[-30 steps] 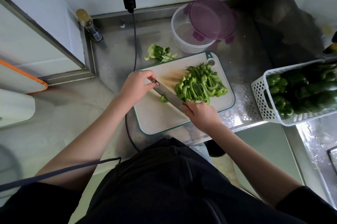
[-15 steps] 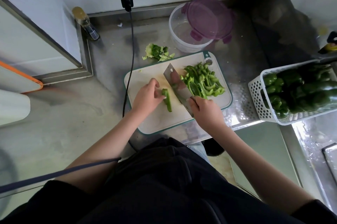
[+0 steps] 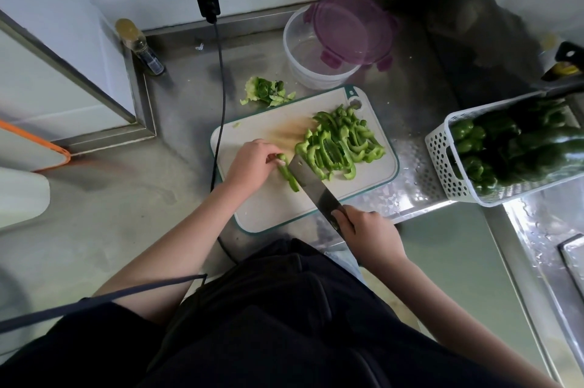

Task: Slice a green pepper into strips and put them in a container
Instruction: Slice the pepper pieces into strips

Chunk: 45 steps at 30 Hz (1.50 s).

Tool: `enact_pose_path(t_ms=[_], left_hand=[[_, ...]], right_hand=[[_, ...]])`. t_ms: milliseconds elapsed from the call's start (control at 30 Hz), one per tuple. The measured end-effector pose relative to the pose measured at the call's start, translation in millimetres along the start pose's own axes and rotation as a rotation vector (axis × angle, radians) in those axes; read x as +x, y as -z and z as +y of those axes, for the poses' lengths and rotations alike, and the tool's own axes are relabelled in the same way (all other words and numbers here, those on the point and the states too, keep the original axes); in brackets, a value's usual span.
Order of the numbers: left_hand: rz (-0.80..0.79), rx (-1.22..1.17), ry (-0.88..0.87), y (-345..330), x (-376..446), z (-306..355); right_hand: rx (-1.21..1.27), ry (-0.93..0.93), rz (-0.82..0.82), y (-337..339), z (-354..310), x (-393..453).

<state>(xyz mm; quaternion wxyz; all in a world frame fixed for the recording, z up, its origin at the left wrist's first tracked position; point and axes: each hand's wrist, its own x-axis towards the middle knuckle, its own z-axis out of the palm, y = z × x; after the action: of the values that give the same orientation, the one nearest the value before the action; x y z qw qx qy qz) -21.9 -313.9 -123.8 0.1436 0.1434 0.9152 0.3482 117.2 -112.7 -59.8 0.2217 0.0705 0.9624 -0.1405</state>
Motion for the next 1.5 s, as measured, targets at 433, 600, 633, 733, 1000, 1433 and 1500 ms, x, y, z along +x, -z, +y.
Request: enact_pose_path(t_ms=[433, 600, 633, 733, 1000, 1433, 1500], left_hand=[[-0.102, 0.051, 0.113, 9, 3, -4], [-0.119, -0.006, 0.143, 11, 6, -6], [-0.117, -0.010, 0.143, 11, 6, -7], [-0.102, -0.030, 0.149, 10, 6, -7], [-0.132, -0.284, 0.292, 14, 8, -7], [-0.136, 0.129, -0.107, 24, 36, 43], [-0.113, 0.391, -0.106, 12, 35, 32]], right_hand=[[-0.065, 0.033, 0.018, -8, -20, 18], [-0.058, 0.036, 0.017, -15, -20, 20], [-0.056, 0.035, 0.020, -16, -21, 19], [-0.046, 0.023, 0.012, -16, -23, 19], [0.044, -0.012, -0.008, -13, -24, 24], [-0.006, 0.015, 0.025, -18, -27, 21], [-0.005, 0.013, 0.027, -19, -26, 21]])
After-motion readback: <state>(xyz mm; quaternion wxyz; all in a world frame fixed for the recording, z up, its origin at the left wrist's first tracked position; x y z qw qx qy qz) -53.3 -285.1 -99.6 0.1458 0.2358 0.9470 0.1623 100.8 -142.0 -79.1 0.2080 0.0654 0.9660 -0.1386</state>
